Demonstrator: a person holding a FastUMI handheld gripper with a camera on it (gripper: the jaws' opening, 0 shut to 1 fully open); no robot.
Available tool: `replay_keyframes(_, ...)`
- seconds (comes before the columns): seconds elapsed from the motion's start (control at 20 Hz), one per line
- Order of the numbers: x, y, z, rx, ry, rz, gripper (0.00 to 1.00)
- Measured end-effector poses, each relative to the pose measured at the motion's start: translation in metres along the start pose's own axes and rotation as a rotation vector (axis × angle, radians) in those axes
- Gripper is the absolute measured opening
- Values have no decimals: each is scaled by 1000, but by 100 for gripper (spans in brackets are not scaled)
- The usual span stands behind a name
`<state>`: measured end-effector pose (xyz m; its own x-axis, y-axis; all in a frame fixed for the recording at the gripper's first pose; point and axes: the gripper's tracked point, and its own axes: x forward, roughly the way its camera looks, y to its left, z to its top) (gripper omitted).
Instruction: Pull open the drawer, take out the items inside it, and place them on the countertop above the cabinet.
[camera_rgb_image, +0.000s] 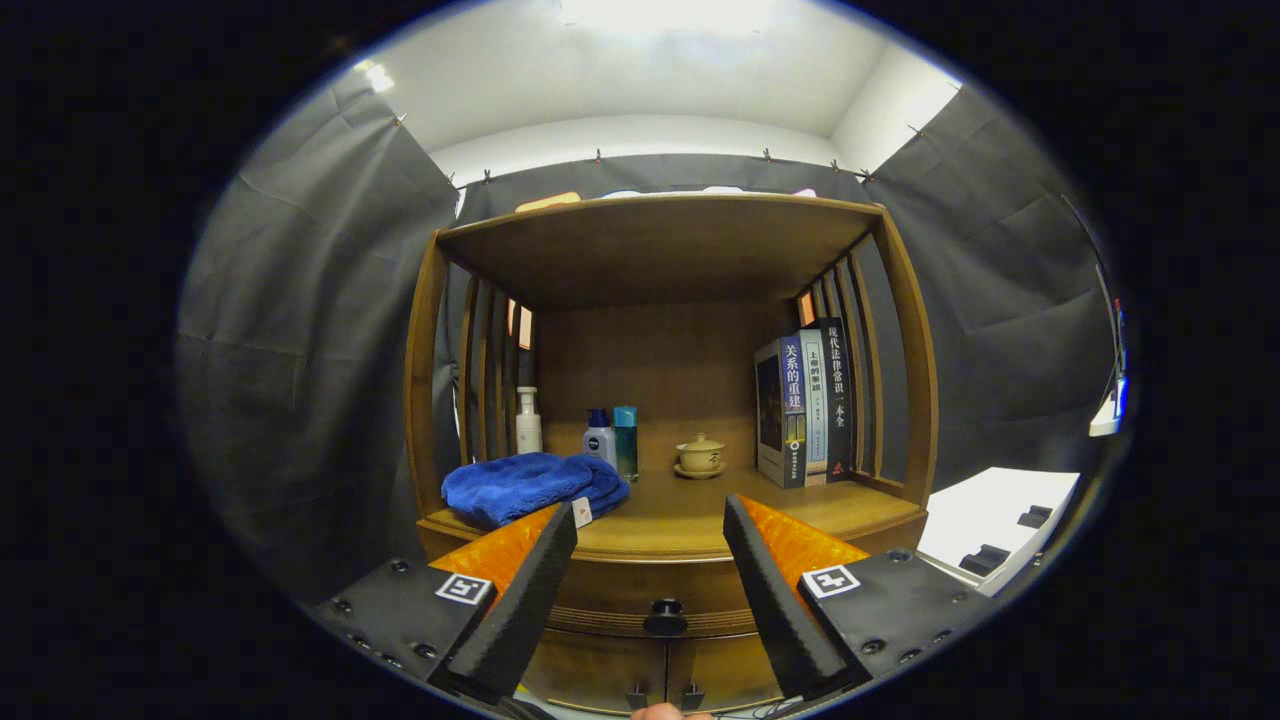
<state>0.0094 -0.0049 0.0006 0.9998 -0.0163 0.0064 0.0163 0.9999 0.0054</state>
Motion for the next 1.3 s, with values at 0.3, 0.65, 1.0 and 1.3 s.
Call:
replay_keyframes(0.3, 39, -36, -9, 28, 6, -49, 97)
replay_keyframes(0.65, 55, -52, -81, -14, 117, -94, 96)
replay_keyframes(1.0, 57, -35, -146, -5, 190, -70, 96)
replay_keyframes(1.3, 65, -23, -179, 21, 252, -38, 84)
